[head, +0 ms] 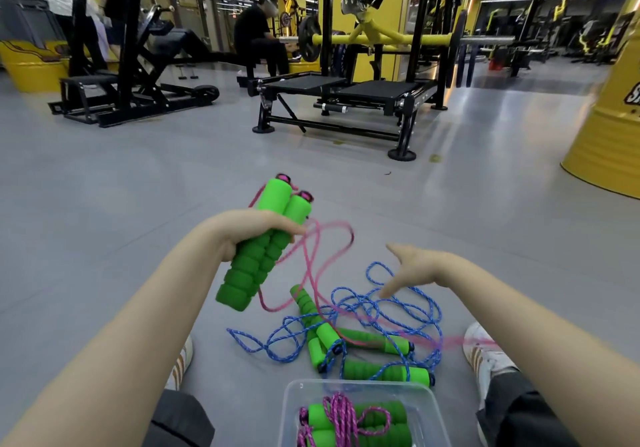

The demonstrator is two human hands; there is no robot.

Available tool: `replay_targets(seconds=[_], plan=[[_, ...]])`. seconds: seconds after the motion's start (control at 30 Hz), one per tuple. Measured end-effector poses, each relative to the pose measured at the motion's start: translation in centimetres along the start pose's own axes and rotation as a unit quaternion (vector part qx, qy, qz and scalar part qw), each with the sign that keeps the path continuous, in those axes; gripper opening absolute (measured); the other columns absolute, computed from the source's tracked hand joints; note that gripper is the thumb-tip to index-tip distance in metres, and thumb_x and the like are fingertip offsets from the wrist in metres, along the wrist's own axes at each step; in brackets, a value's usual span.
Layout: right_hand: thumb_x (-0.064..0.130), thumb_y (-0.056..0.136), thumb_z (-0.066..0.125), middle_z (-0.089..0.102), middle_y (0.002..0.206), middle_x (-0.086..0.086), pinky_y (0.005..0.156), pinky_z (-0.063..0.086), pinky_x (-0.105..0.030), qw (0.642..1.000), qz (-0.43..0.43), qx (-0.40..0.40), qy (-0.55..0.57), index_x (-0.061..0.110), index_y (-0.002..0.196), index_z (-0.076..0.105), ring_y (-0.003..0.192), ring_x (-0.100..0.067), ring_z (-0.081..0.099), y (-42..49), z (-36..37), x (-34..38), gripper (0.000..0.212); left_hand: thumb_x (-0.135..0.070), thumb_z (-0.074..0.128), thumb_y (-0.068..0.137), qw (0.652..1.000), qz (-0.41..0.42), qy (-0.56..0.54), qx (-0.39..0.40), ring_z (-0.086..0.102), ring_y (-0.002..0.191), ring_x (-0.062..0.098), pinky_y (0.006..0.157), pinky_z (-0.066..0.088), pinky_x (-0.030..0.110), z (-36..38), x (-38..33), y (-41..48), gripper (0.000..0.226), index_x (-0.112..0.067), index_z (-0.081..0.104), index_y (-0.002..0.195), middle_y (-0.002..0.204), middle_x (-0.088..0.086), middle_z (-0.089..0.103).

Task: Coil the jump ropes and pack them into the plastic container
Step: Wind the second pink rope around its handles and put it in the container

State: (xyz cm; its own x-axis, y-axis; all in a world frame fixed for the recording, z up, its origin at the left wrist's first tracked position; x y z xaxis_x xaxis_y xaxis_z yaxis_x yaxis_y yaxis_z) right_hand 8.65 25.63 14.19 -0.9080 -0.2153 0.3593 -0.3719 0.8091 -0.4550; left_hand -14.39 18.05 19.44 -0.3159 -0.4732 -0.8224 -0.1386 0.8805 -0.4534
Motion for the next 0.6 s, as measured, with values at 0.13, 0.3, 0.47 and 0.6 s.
replay_targets(seconds=[0.13, 0.3, 0.47, 0.6], plan=[[0.022, 0.075, 0.074, 0.004, 0.158, -0.002, 0.119, 0.01, -0.034, 0.959, -0.187, -0.163, 0.136, 0.026, 0.149, 0.003, 0.145, -0.015, 0.003, -1.1, -3.7, 3.9, 0.103, -0.034, 0.079, 0.07, 0.992, -0.023, 0.12, 0.024, 0.063, 0.067, 0.02, 0.061, 0.051, 0.025, 0.4, 0.4, -0.2, 0.033, -0.011, 0.064, 0.088, 0.078, 0.006, 0.067], [0.025, 0.063, 0.072, 0.01, 0.157, -0.011, 0.118, 0.016, -0.041, 0.874, -0.398, -0.255, -0.115, 0.019, 0.149, -0.004, 0.144, -0.024, 0.012, -3.9, -3.3, 10.0, 0.114, -0.031, 0.071, 0.08, 0.98, -0.039, 0.144, 0.131, 0.066, 0.065, 0.015, 0.068, 0.054, 0.029, 3.4, 0.4, -0.8, 0.023, -0.011, 0.063, 0.086, 0.07, 0.004, 0.068], [0.023, 0.058, 0.073, 0.038, 0.146, -0.014, 0.114, 0.017, -0.05, 0.719, -0.467, -0.388, -0.337, 0.014, 0.144, 0.019, 0.133, -0.032, 0.037, -5.1, 0.3, 11.9, 0.102, -0.028, 0.069, 0.083, 0.971, -0.045, 0.152, 0.178, 0.066, 0.066, 0.015, 0.065, 0.056, 0.027, 5.1, 0.6, -0.9, 0.02, -0.01, 0.063, 0.089, 0.073, 0.006, 0.068], [0.025, 0.054, 0.072, 0.062, 0.104, -0.005, 0.104, 0.037, -0.048, 0.706, -0.474, -0.388, -0.356, 0.009, 0.123, 0.047, 0.099, -0.027, 0.059, -4.3, 1.6, 11.5, 0.075, -0.017, 0.065, 0.084, 0.966, -0.048, 0.11, 0.23, 0.068, 0.067, 0.017, 0.06, 0.057, 0.025, 6.6, 1.4, -0.8, 0.014, -0.004, 0.064, 0.089, 0.078, 0.01, 0.071]])
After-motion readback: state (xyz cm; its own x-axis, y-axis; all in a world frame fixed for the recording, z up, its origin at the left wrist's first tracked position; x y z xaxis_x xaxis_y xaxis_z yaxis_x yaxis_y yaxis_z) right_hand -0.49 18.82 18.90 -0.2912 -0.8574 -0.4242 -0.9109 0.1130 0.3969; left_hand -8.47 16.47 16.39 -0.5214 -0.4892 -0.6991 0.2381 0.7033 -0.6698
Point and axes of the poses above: each hand's wrist, its own y-axis towards the middle knuckle, its own z-axis out of the palm, x = y × z, the point moved 6 cm from there along y, towards the middle knuckle
